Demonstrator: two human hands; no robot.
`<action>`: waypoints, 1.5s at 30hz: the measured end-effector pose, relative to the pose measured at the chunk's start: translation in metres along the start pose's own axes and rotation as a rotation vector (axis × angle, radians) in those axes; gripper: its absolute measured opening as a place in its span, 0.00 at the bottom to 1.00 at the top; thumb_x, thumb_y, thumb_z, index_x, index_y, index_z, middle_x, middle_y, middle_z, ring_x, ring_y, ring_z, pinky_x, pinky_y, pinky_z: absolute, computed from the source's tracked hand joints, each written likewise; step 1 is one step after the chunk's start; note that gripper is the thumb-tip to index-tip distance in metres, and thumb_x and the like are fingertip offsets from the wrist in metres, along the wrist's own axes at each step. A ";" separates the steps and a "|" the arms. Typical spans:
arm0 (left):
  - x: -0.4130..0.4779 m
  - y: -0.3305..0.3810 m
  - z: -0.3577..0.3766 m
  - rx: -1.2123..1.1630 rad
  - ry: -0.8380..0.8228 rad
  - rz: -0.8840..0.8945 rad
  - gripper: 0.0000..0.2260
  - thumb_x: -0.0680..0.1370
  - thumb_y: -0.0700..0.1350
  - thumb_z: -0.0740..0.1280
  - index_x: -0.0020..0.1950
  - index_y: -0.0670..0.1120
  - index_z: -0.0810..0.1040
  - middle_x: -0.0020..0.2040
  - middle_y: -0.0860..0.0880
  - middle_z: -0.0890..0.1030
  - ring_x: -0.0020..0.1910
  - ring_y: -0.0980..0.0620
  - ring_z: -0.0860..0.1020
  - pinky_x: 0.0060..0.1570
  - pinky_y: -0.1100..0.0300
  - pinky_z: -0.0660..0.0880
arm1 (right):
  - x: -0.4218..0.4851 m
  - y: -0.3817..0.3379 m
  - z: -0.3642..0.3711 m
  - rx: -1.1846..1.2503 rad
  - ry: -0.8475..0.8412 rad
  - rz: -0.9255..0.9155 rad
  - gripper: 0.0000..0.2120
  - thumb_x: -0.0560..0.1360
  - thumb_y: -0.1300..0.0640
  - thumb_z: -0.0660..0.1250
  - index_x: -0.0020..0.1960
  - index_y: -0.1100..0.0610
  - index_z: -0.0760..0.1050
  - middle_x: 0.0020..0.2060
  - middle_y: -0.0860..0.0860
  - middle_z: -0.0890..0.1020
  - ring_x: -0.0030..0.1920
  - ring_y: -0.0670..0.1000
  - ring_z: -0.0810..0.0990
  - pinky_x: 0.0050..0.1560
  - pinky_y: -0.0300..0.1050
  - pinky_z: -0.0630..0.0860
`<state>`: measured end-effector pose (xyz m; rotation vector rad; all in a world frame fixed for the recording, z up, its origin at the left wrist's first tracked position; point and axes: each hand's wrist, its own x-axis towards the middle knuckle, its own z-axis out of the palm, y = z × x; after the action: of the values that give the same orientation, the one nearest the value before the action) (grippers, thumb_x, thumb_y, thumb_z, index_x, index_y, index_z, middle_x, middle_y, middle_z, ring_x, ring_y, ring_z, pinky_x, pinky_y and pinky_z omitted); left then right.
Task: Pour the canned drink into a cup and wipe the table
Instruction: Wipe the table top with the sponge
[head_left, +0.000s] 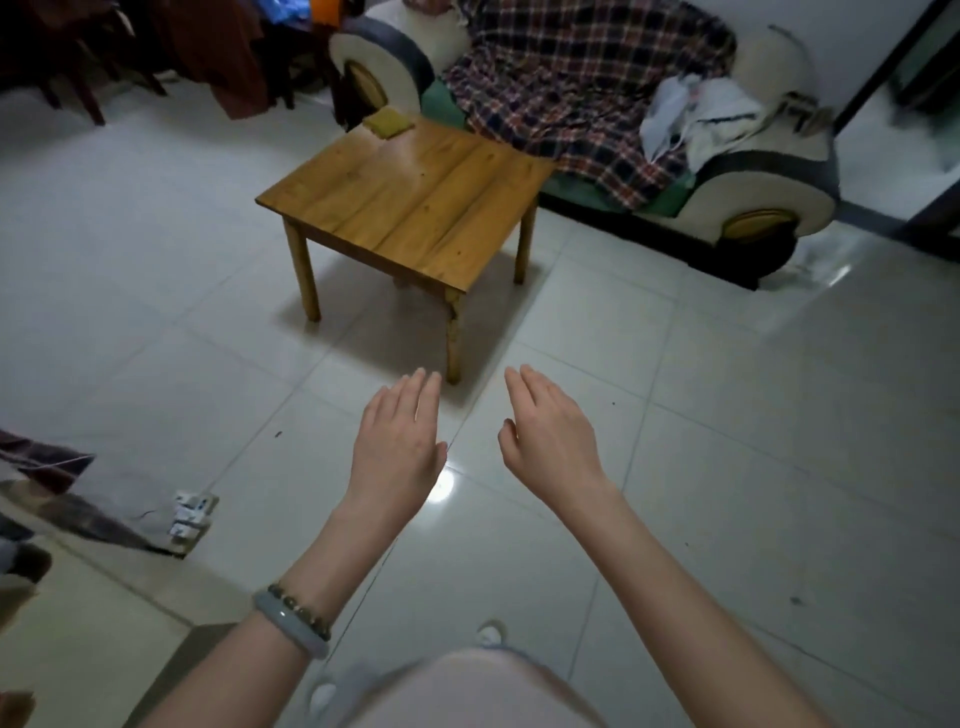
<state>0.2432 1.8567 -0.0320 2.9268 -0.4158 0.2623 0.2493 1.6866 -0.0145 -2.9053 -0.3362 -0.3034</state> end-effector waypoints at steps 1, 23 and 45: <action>0.012 0.014 0.004 -0.008 -0.003 0.017 0.37 0.61 0.43 0.79 0.66 0.36 0.70 0.63 0.38 0.76 0.60 0.39 0.76 0.60 0.46 0.72 | 0.002 0.017 -0.003 0.000 0.005 0.018 0.27 0.61 0.66 0.72 0.60 0.67 0.74 0.54 0.62 0.80 0.54 0.60 0.80 0.51 0.50 0.78; 0.338 0.123 0.092 -0.015 -0.051 0.202 0.37 0.62 0.45 0.79 0.67 0.37 0.69 0.63 0.39 0.76 0.61 0.41 0.75 0.61 0.46 0.71 | 0.202 0.266 0.019 0.002 -0.007 0.228 0.28 0.65 0.65 0.70 0.64 0.66 0.72 0.60 0.63 0.77 0.60 0.61 0.77 0.59 0.54 0.74; 0.680 0.123 0.177 0.065 -0.034 0.002 0.38 0.61 0.44 0.79 0.67 0.36 0.70 0.62 0.37 0.76 0.60 0.40 0.76 0.61 0.46 0.71 | 0.528 0.476 0.061 0.091 -0.132 -0.016 0.26 0.78 0.57 0.59 0.74 0.59 0.59 0.72 0.56 0.65 0.73 0.54 0.62 0.71 0.45 0.57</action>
<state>0.8772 1.5297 -0.0510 2.9981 -0.4233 0.2314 0.8797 1.3531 -0.0374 -2.8401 -0.3831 -0.0962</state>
